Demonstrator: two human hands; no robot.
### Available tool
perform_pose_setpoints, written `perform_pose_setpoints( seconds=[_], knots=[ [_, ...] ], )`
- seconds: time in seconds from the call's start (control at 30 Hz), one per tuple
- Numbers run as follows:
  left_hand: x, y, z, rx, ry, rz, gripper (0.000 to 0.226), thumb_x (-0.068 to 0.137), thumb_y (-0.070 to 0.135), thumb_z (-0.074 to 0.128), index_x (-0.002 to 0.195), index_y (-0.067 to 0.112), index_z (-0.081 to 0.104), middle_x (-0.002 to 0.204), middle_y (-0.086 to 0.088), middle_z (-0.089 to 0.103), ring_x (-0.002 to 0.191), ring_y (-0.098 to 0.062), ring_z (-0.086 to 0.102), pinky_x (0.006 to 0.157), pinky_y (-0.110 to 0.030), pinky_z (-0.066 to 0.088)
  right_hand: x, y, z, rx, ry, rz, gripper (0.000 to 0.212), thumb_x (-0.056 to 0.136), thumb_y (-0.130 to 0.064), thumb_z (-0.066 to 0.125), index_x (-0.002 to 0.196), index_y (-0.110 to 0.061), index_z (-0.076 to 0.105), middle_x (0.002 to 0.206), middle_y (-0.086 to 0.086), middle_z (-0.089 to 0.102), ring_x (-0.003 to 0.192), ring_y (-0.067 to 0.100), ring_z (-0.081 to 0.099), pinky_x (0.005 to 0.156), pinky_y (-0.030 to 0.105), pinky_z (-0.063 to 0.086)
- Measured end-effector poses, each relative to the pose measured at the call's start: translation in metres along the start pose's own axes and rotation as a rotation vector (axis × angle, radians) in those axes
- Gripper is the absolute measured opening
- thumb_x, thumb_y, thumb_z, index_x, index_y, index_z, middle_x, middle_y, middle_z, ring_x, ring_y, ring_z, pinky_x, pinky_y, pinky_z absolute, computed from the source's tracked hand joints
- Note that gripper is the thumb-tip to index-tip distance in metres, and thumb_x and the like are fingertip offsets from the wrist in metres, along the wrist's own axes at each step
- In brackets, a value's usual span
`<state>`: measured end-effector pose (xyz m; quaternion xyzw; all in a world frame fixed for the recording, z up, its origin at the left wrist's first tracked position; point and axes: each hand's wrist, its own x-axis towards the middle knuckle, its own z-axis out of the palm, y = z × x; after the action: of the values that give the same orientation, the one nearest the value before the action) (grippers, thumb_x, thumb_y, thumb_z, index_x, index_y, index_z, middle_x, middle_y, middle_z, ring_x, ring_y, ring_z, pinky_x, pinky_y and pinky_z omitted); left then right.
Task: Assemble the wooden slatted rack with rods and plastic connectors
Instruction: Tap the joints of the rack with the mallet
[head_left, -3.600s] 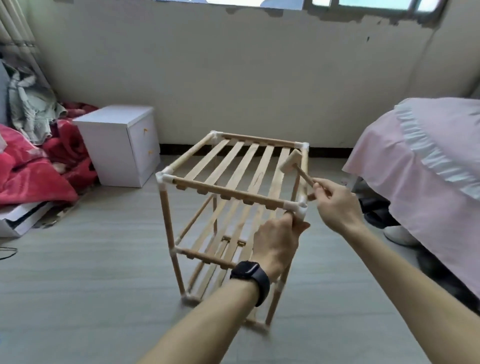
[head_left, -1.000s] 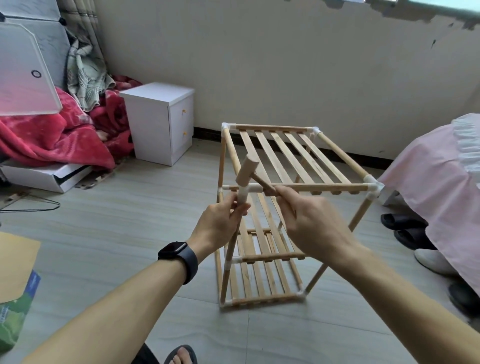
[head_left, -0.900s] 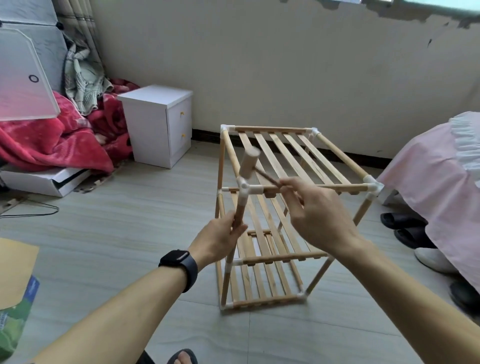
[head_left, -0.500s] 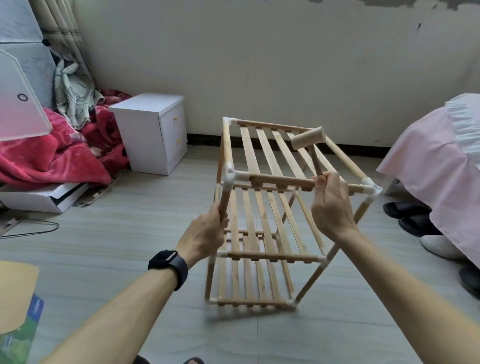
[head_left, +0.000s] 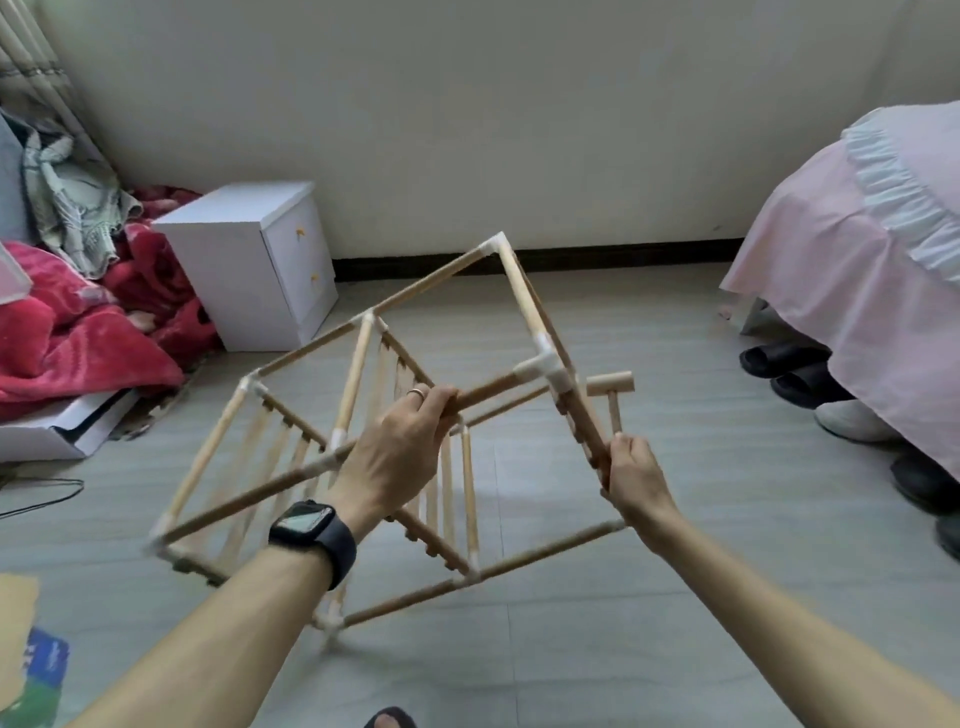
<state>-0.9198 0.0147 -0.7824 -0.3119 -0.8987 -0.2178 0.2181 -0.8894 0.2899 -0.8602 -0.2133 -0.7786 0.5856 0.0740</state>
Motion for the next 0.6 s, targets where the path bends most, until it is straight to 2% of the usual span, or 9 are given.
perform_pose_setpoints(
  seconds=[0.1,0.2,0.3,0.37,0.43,0.47,0.53,0.6],
  knots=[
    [-0.001,0.005,0.029,0.076,-0.113,0.123,0.024,0.101,0.023,0.049,0.12,0.01,0.056,0.082,-0.002,0.054,0.058,-0.013,0.045,0.047,-0.027,0.045,-0.011,0.045,0.008,0.076,0.001,0.189,0.037,0.104,-0.043,0.027,0.097,-0.012,0.046,0.083,0.01,0.051,0.067,0.021,0.045,0.061,0.04,0.039],
    [-0.003,0.014,0.061,0.101,-0.221,0.195,0.021,0.101,0.02,0.054,0.121,0.013,0.054,0.083,-0.001,0.053,0.061,-0.015,0.049,0.052,-0.033,0.051,-0.017,0.086,0.01,0.132,0.021,0.31,0.032,0.108,-0.034,0.027,0.098,-0.01,0.045,0.078,0.008,0.046,0.066,0.021,0.041,0.057,0.036,0.036],
    [-0.005,0.025,0.087,0.098,-0.313,0.228,0.024,0.104,0.024,0.049,0.125,0.014,0.053,0.092,-0.003,0.057,0.07,-0.019,0.057,0.059,-0.035,0.054,-0.012,0.117,0.009,0.174,0.044,0.358,0.029,0.108,-0.031,0.031,0.099,-0.01,0.047,0.074,0.006,0.048,0.065,0.02,0.045,0.055,0.033,0.038],
    [-0.005,0.031,0.101,0.095,-0.373,0.233,0.023,0.106,0.025,0.046,0.125,0.015,0.052,0.095,-0.002,0.056,0.073,-0.019,0.057,0.062,-0.037,0.055,-0.006,0.14,0.008,0.162,0.041,0.394,0.032,0.105,-0.039,0.033,0.095,-0.013,0.048,0.073,0.006,0.05,0.061,0.02,0.047,0.054,0.036,0.04],
    [-0.006,0.035,0.115,0.101,-0.44,0.241,0.019,0.106,0.025,0.044,0.121,0.015,0.051,0.094,-0.002,0.054,0.073,-0.021,0.056,0.062,-0.041,0.054,0.005,0.172,0.006,0.129,-0.001,0.44,0.039,0.099,-0.049,0.034,0.094,-0.013,0.049,0.08,0.008,0.056,0.069,0.027,0.054,0.06,0.042,0.049],
    [-0.007,0.036,0.121,0.111,-0.474,0.244,0.017,0.107,0.025,0.044,0.118,0.015,0.051,0.093,-0.002,0.053,0.072,-0.022,0.056,0.062,-0.042,0.054,0.007,0.179,0.003,0.109,-0.029,0.447,0.041,0.097,-0.052,0.035,0.096,-0.014,0.051,0.086,0.009,0.061,0.077,0.03,0.059,0.068,0.046,0.056],
    [-0.011,0.037,0.13,0.129,-0.506,0.244,0.011,0.105,0.022,0.047,0.112,0.014,0.052,0.089,-0.002,0.051,0.066,-0.024,0.054,0.057,-0.044,0.052,-0.002,0.16,-0.01,0.052,-0.038,0.415,0.038,0.103,-0.045,0.033,0.101,-0.012,0.052,0.099,0.008,0.065,0.094,0.03,0.064,0.085,0.056,0.058],
    [-0.01,0.033,0.136,0.133,-0.495,0.216,0.01,0.104,0.022,0.049,0.109,0.013,0.053,0.084,0.0,0.049,0.06,-0.022,0.049,0.054,-0.045,0.052,-0.008,0.139,-0.028,0.03,0.02,0.34,0.031,0.109,-0.032,0.03,0.105,-0.009,0.051,0.104,0.006,0.065,0.09,0.021,0.065,0.084,0.048,0.059]
  ],
)
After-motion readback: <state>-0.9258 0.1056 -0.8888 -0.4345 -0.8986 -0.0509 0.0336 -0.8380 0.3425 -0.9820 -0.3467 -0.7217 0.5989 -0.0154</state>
